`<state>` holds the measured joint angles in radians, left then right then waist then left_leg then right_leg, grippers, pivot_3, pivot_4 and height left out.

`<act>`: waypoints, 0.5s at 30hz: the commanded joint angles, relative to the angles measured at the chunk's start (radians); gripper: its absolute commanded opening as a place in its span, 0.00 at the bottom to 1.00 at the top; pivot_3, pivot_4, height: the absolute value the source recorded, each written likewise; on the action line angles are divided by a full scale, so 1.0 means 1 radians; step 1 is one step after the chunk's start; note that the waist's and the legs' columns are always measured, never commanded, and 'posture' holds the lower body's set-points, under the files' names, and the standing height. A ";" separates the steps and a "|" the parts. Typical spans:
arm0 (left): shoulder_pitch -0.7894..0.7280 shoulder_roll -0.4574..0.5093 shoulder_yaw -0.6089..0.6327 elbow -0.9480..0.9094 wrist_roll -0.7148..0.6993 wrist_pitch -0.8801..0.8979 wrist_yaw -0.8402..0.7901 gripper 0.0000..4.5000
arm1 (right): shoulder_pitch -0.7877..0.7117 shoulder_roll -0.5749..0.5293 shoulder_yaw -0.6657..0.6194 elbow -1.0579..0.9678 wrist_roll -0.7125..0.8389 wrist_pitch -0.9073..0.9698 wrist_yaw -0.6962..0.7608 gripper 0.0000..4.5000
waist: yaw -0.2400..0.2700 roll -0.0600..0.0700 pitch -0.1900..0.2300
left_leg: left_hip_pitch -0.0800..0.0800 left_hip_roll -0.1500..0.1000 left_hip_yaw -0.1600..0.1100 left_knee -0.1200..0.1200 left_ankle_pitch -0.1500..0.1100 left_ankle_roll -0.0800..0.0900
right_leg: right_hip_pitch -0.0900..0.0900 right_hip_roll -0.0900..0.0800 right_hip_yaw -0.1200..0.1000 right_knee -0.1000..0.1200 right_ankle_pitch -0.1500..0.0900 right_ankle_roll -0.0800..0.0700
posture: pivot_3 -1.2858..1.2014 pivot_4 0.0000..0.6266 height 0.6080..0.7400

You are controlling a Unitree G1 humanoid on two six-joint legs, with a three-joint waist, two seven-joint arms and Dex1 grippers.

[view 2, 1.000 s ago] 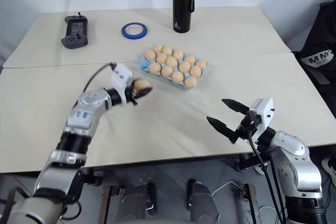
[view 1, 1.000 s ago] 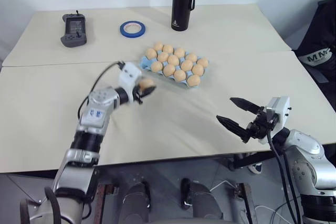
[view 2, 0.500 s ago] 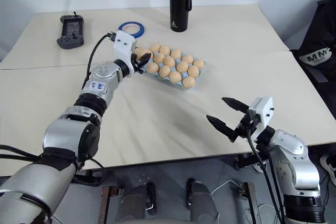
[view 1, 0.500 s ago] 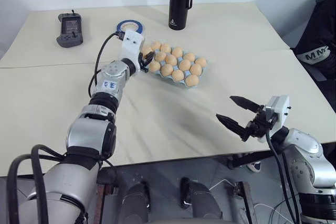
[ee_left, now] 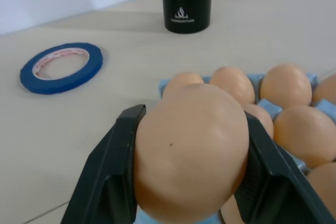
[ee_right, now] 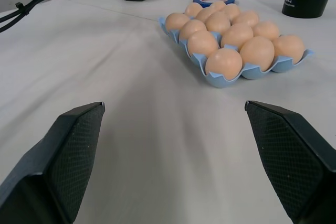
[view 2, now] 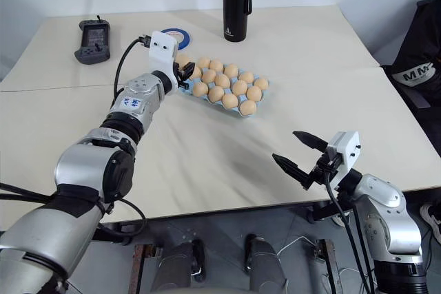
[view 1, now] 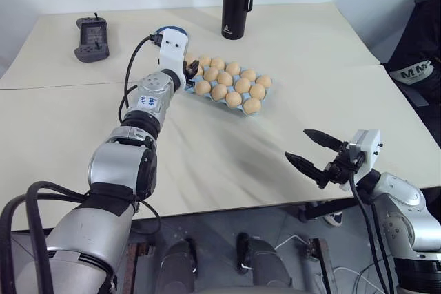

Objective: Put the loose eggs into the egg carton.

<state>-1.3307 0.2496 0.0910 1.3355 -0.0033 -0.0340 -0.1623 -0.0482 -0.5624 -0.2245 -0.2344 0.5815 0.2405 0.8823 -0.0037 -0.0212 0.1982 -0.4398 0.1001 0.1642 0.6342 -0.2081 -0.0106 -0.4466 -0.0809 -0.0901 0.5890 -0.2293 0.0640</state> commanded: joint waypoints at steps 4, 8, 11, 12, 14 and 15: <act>-0.045 0.000 0.021 -0.003 0.020 0.001 0.032 0.57 | -0.004 -0.012 -0.024 -0.038 0.018 -0.004 0.000 1.00 | 0.001 0.000 0.000 | 0.000 0.000 0.000 0.000 0.000 0.000 | 0.000 0.000 0.000 0.000 0.000 0.000 | 0.52 0.24 1.00; -0.044 -0.007 0.021 -0.001 0.028 -0.007 0.021 0.84 | 0.003 -0.012 -0.027 -0.044 0.019 -0.003 -0.002 1.00 | 0.001 0.000 0.000 | 0.000 0.000 0.000 0.000 0.000 0.000 | 0.000 0.000 0.000 0.000 0.000 0.000 | 0.52 0.24 1.00; -0.041 -0.010 0.020 0.000 0.035 -0.005 0.024 1.00 | 0.011 -0.013 -0.030 -0.047 0.020 -0.003 -0.001 1.00 | 0.001 0.000 0.000 | 0.000 0.000 0.000 0.000 0.000 0.000 | 0.000 0.000 0.000 0.000 0.000 0.000 | 0.52 0.24 1.00; -0.040 -0.011 0.022 0.001 0.035 -0.004 0.024 1.00 | 0.013 -0.013 -0.032 -0.048 0.020 -0.003 -0.003 1.00 | 0.001 0.000 0.000 | 0.000 0.000 0.000 0.000 0.000 0.000 | 0.000 0.000 0.000 0.000 0.000 0.000 | 0.52 0.24 1.00; -0.039 -0.013 0.022 0.001 0.039 -0.005 0.020 1.00 | 0.015 -0.014 -0.033 -0.049 0.019 -0.002 -0.005 1.00 | 0.001 0.000 0.000 | 0.000 0.000 0.000 0.000 0.000 0.000 | 0.000 0.000 0.000 0.000 0.000 0.000 | 0.52 0.24 1.00; -0.039 -0.013 0.022 0.001 0.040 -0.005 0.021 1.00 | 0.016 -0.015 -0.033 -0.049 0.019 -0.003 -0.004 1.00 | 0.001 0.000 0.000 | 0.000 0.000 0.000 0.000 0.000 0.000 | 0.000 0.000 0.000 0.000 0.000 0.000 | 0.52 0.24 1.00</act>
<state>-1.3308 0.2396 0.1071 1.3480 0.0278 -0.0277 -0.1366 -0.0308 -0.5634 -0.2246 -0.2420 0.5816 0.2418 0.8804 -0.0028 -0.0213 0.1982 -0.4398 0.1001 0.1643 0.6345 -0.2079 -0.0104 -0.4466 -0.0809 -0.0901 0.5896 -0.2292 0.0642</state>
